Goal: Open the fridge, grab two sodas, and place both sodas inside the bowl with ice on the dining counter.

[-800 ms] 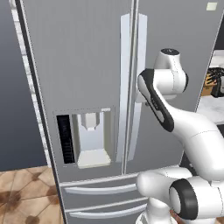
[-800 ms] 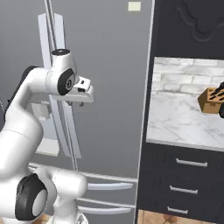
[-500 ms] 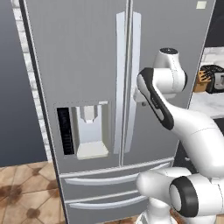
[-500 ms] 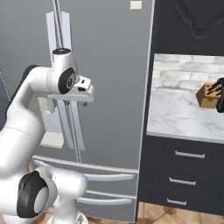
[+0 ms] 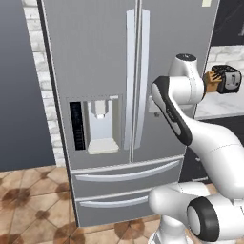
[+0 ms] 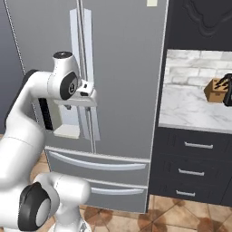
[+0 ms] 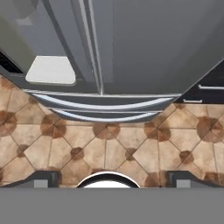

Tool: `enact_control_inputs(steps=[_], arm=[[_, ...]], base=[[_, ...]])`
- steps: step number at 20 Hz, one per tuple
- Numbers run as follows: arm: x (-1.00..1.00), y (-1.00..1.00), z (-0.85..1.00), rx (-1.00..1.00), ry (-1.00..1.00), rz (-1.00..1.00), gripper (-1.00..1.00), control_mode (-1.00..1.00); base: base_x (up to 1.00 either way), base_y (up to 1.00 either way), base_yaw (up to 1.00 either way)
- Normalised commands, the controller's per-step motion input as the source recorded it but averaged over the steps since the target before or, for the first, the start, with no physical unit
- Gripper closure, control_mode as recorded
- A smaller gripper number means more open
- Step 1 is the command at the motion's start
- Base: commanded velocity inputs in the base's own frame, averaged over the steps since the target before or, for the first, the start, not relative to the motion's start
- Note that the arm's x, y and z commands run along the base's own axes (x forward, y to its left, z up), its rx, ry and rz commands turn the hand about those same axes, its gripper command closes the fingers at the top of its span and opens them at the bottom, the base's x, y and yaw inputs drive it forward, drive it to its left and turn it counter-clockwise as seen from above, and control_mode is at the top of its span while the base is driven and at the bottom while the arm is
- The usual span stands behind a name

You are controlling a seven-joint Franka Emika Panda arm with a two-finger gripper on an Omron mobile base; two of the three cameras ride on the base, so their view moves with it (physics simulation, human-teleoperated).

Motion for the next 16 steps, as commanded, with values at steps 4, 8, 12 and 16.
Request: enact_control_inputs(steps=[4, 8, 12, 16], arm=[[0.00, 0.00, 0.00, 0.00, 0.00, 0.00, -1.00, 1.00], [0.00, 0.00, 0.00, 0.00, 0.00, 0.00, -1.00, 1.00], [0.20, -0.21, -0.21, 0.05, -0.02, 0.00, -1.00, -1.00], [0.49, -0.13, -0.02, 0.17, -0.16, 0.00, -1.00, -1.00]], base=[[0.00, 0.44, 0.00], [0.06, 0.00, 0.00], [0.00, 0.00, 0.00], [0.00, 0.00, 0.00]])
